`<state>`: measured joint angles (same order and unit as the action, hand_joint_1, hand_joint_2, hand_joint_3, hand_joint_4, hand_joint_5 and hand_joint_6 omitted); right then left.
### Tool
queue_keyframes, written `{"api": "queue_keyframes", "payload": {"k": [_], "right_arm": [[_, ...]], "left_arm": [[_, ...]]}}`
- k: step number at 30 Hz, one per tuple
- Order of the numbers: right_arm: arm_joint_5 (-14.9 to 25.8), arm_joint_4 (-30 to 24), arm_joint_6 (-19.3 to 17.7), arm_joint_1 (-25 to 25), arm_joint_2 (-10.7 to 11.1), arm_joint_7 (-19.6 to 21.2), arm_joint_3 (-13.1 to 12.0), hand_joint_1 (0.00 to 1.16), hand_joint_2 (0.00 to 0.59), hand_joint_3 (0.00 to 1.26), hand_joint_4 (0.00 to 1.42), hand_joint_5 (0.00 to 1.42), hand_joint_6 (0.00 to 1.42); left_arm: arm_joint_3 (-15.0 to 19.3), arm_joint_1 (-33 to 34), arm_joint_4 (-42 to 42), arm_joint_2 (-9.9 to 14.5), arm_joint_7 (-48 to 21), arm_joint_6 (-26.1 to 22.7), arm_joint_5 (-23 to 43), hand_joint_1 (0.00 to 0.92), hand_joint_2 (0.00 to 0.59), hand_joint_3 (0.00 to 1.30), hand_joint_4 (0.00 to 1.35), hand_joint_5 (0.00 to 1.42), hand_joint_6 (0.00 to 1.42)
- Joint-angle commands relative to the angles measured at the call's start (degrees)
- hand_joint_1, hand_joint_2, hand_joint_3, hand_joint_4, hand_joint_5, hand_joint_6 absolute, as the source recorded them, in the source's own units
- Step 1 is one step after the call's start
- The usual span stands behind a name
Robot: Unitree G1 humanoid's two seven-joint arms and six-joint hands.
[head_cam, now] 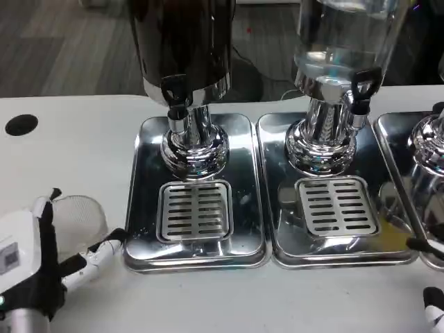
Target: Grasp the cup under the faucet to collect the drink, then remove the cup.
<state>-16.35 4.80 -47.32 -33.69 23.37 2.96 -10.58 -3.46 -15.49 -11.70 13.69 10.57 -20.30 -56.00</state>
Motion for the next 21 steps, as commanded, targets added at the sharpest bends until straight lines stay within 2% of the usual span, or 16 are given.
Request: {"api": "queue_keyframes", "payload": {"k": [1, 6, 12, 21], "right_arm": [[1.21, 1.06, -1.32, 0.37, 0.02, -0.36, -0.44, 0.43, 0.499, 0.24, 0.07, 0.04, 0.0], [1.68, 1.99, -1.78, 0.82, -0.02, -0.66, -0.3, 0.43, 0.499, 0.24, 0.07, 0.04, 0.0], [1.69, 2.18, -2.25, 1.16, -0.14, -1.04, -0.22, 0.43, 0.499, 0.24, 0.07, 0.04, 0.0], [1.22, 2.08, -2.23, 1.13, -0.42, -1.36, 0.16, 0.43, 0.499, 0.24, 0.07, 0.04, 0.0]], "left_arm": [[-1.24, 0.71, -0.29, 0.97, 0.51, -1.04, -2.09, 0.363, 0.094, 0.24, 0.27, 0.57, 0.83], [-1.92, 0.86, -0.64, 1.41, 0.67, -1.6, -2.65, 0.366, 0.095, 0.28, 0.32, 0.6, 0.85], [-2.53, 0.3, -1.46, 1.4, 3.02, -1.51, -3.85, 0.395, 0.124, 0.42, 0.5, 0.75, 0.96], [-1.36, -1.71, -5.92, 1.71, 5.56, 0.43, -2.94, 0.394, 0.128, 0.45, 0.53, 0.79, 0.97]]}}
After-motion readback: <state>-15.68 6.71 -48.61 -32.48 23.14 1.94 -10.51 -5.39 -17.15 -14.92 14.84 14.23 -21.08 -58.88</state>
